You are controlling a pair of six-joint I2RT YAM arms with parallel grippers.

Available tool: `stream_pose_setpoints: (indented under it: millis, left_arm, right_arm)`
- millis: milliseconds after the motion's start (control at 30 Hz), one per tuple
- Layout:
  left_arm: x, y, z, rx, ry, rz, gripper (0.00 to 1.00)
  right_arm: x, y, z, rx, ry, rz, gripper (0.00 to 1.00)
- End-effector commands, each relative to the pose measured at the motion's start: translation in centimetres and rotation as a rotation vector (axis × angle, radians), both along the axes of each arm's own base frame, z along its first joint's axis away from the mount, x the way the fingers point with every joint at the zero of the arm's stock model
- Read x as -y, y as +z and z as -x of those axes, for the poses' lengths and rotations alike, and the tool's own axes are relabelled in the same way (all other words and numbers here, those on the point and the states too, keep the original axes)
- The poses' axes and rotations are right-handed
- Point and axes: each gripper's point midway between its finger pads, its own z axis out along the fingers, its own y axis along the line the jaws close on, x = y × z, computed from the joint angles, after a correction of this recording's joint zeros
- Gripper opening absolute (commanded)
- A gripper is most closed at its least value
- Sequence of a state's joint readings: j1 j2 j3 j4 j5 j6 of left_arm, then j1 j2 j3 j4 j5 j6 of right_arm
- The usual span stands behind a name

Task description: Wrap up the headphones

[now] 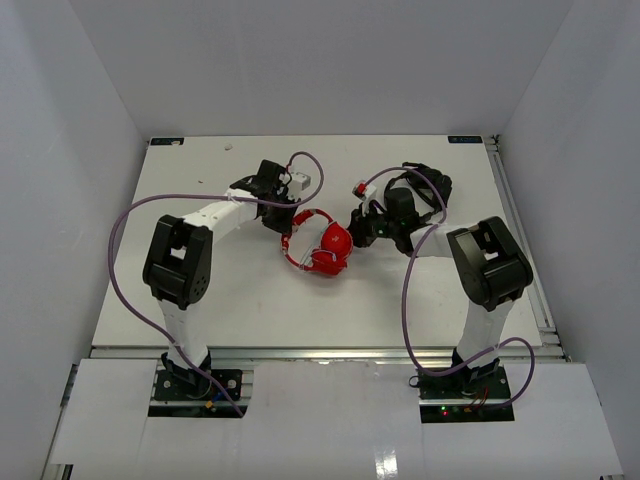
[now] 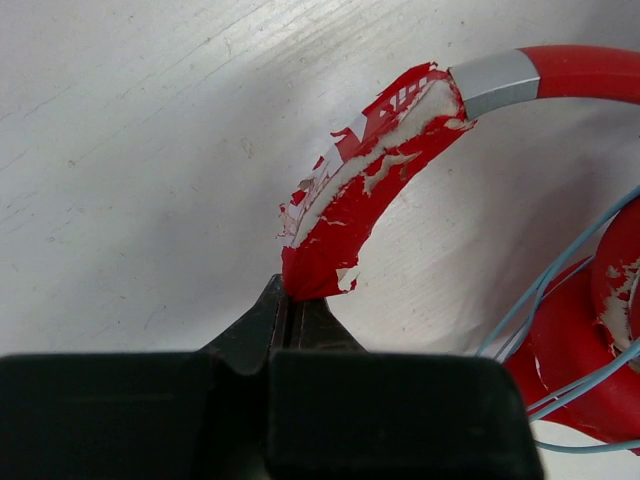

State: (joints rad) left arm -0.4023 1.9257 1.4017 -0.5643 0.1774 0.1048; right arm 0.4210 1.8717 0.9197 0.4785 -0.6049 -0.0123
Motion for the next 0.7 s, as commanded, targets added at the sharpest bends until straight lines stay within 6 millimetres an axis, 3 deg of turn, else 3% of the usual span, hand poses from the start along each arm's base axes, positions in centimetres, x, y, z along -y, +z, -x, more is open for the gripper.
stream_pose_setpoints:
  millis: [0,200,533,567,600,667]
  left_arm:
    - [-1.6,0.8,0.7,-0.001,0.003,-0.060,0.00]
    - [-1.7,0.2,0.8,-0.016,0.007,-0.068,0.00]
    - [-2.2,-0.6,1.0,-0.034,0.021,-0.098,0.00]
    - [-2.3,-0.7,1.0,-0.034,0.025,-0.103,0.04]
    - [-2.4,-0.6,0.9,-0.032,0.028,-0.104,0.22]
    - [-2.3,-0.2,0.8,-0.021,0.030,-0.103,0.34]
  right_arm:
    - [0.1,2.3,-1.6,0.108,-0.022,-0.044,0.23]
    - [0.7,1.2,-0.3,0.098,-0.025,-0.040,0.31]
    - [0.7,1.4,-1.1,0.113,-0.056,-0.029,0.32]
    - [0.8,1.7,-1.3,0.101,-0.080,-0.034,0.32]
    - [1.0,1.9,-1.5,0.102,-0.098,-0.028,0.35]
    - [1.3,2.7,-2.3,0.113,-0.143,-0.020,0.43]
